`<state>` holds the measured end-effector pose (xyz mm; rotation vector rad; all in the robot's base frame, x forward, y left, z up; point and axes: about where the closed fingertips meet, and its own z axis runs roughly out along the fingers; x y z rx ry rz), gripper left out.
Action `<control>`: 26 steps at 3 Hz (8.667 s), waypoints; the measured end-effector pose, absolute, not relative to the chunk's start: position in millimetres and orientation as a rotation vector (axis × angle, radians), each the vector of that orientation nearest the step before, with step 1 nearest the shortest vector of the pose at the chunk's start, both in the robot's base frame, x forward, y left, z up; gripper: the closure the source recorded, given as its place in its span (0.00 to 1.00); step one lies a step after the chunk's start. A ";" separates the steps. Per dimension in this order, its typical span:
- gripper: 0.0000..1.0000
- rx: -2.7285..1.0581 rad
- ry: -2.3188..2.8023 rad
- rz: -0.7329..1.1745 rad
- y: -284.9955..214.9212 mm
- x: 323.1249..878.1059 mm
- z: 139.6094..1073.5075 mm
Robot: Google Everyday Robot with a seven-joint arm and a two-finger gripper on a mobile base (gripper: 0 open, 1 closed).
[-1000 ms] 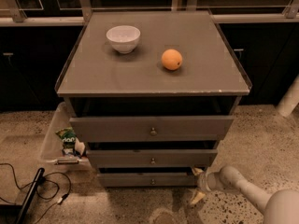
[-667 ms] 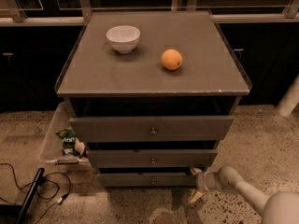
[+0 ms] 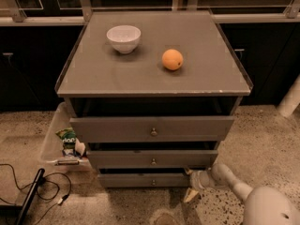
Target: Open bottom drawer
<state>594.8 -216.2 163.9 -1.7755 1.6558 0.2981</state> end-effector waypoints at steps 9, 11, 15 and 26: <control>0.19 -1.773 1.658 0.360 -211.7 593.2 156.4; 0.57 -1.715 1.623 0.405 -220.2 539.9 158.6; 0.33 -1.722 1.583 0.419 -219.1 506.4 166.9; 0.00 -1.692 1.482 0.478 -241.1 431.0 189.1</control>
Offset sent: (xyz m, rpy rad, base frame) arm 0.0047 0.0036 -0.0107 -0.0021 0.0190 0.0140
